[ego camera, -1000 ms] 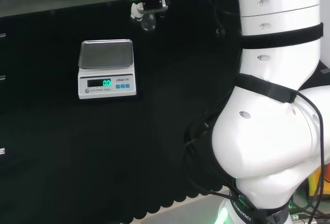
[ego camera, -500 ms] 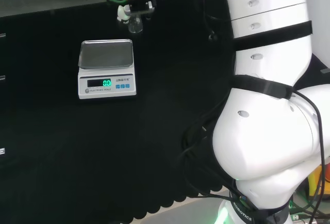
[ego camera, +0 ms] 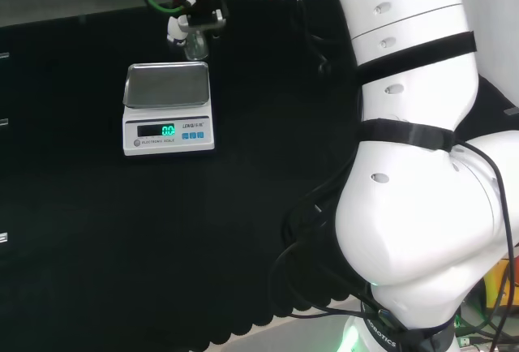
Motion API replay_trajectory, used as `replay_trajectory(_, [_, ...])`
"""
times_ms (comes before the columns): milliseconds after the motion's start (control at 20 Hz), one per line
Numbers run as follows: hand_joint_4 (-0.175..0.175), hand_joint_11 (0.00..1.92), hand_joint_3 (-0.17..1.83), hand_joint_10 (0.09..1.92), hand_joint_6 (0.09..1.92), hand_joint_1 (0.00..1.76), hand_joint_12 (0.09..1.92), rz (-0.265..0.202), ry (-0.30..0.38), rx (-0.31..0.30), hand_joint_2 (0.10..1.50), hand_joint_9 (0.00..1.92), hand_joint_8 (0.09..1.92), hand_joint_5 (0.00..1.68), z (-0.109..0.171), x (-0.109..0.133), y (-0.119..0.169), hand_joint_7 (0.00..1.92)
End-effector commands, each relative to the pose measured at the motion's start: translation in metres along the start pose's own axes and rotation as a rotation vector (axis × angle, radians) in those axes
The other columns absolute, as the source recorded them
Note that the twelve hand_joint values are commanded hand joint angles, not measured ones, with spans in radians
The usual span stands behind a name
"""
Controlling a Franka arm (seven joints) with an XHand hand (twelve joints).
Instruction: Put the beaker on the electronic balance.
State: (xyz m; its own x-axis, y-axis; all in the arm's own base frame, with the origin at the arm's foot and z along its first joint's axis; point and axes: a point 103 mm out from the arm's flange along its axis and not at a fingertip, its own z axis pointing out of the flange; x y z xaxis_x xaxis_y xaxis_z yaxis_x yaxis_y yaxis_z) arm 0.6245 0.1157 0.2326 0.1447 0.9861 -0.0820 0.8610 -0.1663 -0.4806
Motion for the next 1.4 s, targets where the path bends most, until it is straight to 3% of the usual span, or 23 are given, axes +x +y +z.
replay_trajectory(50, [-0.174,1.08,0.83,0.56,0.18,1.12,1.00,-0.033,0.029,0.006,0.76,1.05,0.82,0.38,0.004,0.013,0.000,0.64])
replay_trajectory(450, [-0.175,1.06,0.84,0.57,0.09,1.12,1.02,-0.089,0.086,-0.012,0.76,1.04,0.82,0.36,0.009,0.031,0.003,0.64])
replay_trajectory(900, [-0.175,1.04,0.84,0.57,0.09,1.11,1.02,-0.139,0.123,0.008,0.76,1.02,0.82,0.32,0.039,0.048,0.020,0.64])
replay_trajectory(1400, [-0.175,0.97,0.83,0.62,0.09,1.10,1.08,-0.170,0.166,-0.027,0.76,0.94,0.83,0.29,0.059,0.050,0.026,0.60])
